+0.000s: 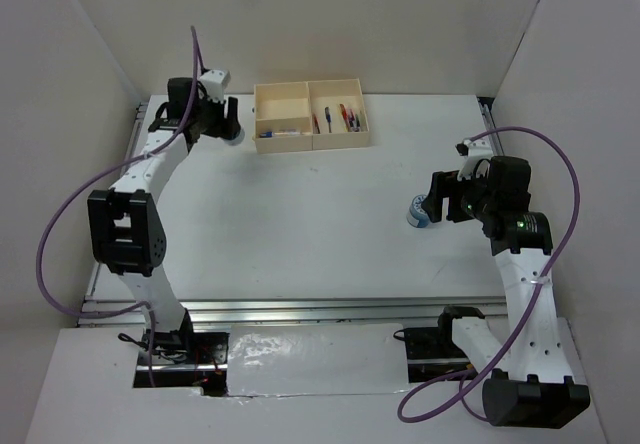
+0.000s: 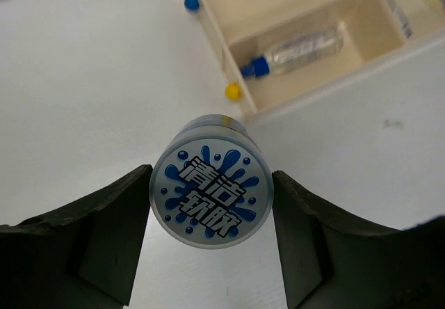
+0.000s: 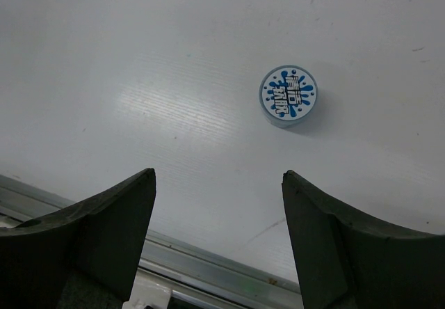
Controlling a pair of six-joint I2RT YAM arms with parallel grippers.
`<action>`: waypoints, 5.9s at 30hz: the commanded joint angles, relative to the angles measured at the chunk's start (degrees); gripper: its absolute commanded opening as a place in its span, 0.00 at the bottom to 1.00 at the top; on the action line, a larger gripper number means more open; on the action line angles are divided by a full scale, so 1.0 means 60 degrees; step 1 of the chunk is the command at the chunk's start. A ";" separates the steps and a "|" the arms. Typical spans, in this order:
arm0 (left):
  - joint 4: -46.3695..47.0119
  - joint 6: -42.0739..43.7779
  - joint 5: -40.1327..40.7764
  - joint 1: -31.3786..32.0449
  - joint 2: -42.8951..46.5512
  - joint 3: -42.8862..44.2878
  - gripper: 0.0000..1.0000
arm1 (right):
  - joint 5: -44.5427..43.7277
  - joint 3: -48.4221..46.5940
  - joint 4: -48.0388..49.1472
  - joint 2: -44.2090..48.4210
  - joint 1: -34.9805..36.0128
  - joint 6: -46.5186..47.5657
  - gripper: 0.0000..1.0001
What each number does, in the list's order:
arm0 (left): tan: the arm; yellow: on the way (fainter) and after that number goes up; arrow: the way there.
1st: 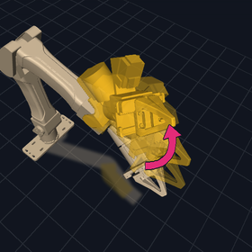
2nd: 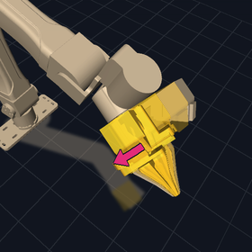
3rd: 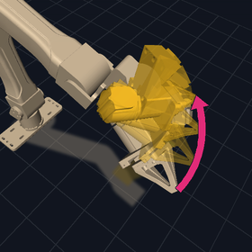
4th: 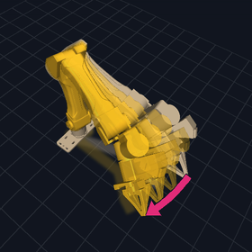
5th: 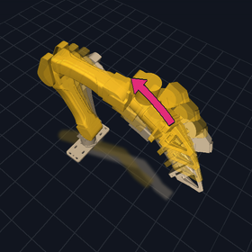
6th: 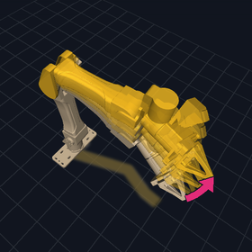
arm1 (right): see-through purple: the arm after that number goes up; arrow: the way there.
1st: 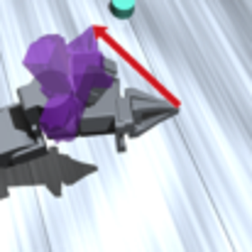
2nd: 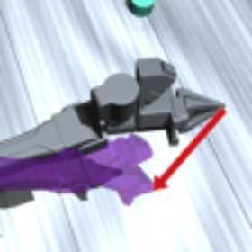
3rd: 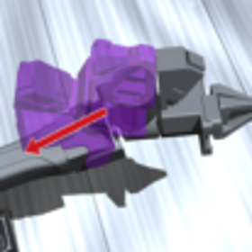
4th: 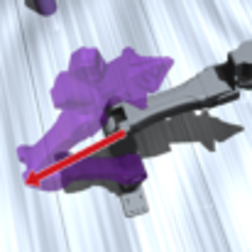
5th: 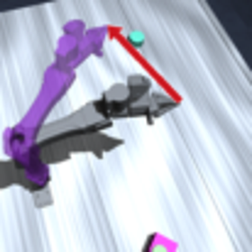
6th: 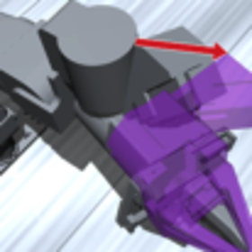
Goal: Sort the stationery into containers
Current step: Pick up the stationery from the center of the board, then place the stationery in the storage box, then move the stationery to the center of the board.
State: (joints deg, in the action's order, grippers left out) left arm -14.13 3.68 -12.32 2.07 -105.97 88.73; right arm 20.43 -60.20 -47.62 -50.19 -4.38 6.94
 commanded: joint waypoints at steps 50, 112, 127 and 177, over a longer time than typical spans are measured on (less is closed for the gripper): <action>0.4964 0.0192 0.1994 0.1575 -0.5247 0.5074 0.21 | 0.0009 0.1128 0.0348 0.0031 -0.0236 0.0294 0.79; 0.1596 -0.1493 -0.0331 0.0040 0.1896 0.0553 0.99 | -0.2320 0.1656 0.2501 -0.2501 0.0672 -0.0117 0.91; 0.0847 -0.1258 -0.1565 -0.1925 0.4815 -0.2556 0.99 | -0.3082 0.0381 0.3761 -0.6046 0.1418 0.0059 0.90; 0.7900 -0.0932 -0.4159 0.0108 0.5800 -0.9529 0.99 | -0.2013 -0.7079 0.4302 -1.1237 0.6282 0.0148 1.00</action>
State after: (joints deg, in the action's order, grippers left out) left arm 17.02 0.49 -37.69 -1.52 -67.35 31.57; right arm 8.54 -105.12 -26.02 -127.55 33.08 10.20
